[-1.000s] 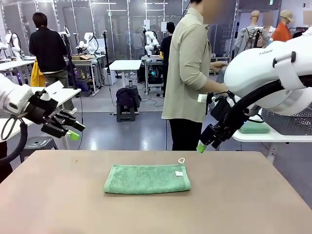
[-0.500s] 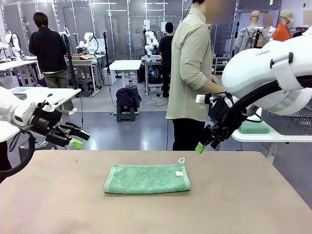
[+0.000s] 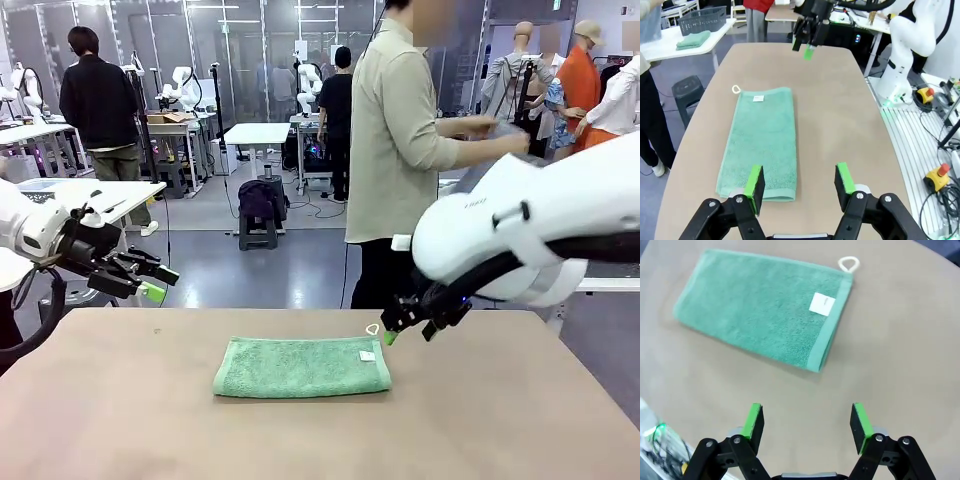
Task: Fold the towels and place them in the basket.
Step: When a person lays out a Towel with hook on the table, fold it in half twice.
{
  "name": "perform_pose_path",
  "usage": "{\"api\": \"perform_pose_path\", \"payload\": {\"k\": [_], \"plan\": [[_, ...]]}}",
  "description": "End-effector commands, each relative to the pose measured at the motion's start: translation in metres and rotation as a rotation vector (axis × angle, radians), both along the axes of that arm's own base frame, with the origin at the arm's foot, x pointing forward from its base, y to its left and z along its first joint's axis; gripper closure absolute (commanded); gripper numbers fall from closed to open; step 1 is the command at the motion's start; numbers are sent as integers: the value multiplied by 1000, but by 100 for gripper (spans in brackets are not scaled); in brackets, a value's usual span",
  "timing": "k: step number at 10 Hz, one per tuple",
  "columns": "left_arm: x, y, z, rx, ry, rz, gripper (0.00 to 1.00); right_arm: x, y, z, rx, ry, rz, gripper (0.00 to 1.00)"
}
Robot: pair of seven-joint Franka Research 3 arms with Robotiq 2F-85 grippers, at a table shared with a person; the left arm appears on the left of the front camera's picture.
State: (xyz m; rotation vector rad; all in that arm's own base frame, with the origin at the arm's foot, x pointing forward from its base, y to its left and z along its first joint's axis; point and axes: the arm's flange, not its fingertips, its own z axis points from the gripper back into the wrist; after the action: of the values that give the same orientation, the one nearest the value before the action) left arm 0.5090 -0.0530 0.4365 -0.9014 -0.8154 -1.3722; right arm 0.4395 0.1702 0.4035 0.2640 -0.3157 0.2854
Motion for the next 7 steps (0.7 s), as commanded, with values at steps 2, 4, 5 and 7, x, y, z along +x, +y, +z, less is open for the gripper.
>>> {"api": "perform_pose_path", "payload": {"k": [2,4,5,7], "plan": [[-2,-1,2,-2,-5,-3,28,33,20,-37,-11,49,-132,13],[-2,-1,2,-2,-5,-3,28,55,23,-50,-27,93,-212,13],[-2,-1,2,-2,-5,-3,28,67,25,-57,-15,109,-233,13],[-2,-1,2,-2,-5,-3,28,86,28,-65,-9,126,-248,13]]}}
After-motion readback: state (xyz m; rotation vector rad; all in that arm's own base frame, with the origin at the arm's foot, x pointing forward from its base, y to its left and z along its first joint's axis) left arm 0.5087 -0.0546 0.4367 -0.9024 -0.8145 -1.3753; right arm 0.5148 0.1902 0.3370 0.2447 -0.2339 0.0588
